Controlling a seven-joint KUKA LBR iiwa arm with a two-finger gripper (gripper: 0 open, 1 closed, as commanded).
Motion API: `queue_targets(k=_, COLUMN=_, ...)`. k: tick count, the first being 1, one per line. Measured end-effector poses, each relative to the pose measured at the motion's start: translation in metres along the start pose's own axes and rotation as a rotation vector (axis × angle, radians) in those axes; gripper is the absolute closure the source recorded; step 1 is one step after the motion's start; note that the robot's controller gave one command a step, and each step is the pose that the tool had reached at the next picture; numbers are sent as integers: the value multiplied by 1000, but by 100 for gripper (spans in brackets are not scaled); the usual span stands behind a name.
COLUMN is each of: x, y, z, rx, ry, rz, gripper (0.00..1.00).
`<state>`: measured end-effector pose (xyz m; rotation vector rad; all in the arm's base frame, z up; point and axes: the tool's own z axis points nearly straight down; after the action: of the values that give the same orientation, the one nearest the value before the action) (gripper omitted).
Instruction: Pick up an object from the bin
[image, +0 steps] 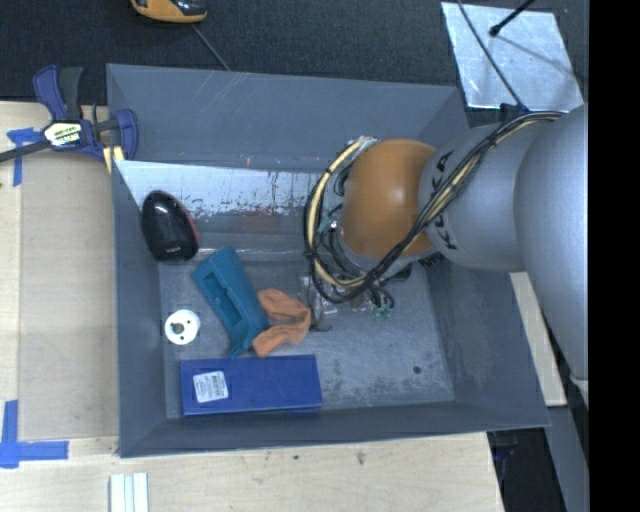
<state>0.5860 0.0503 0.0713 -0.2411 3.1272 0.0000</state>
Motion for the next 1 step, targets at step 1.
queue_targets(k=1, x=0, y=0, z=0, rx=0, ry=0, rz=0, gripper=100)
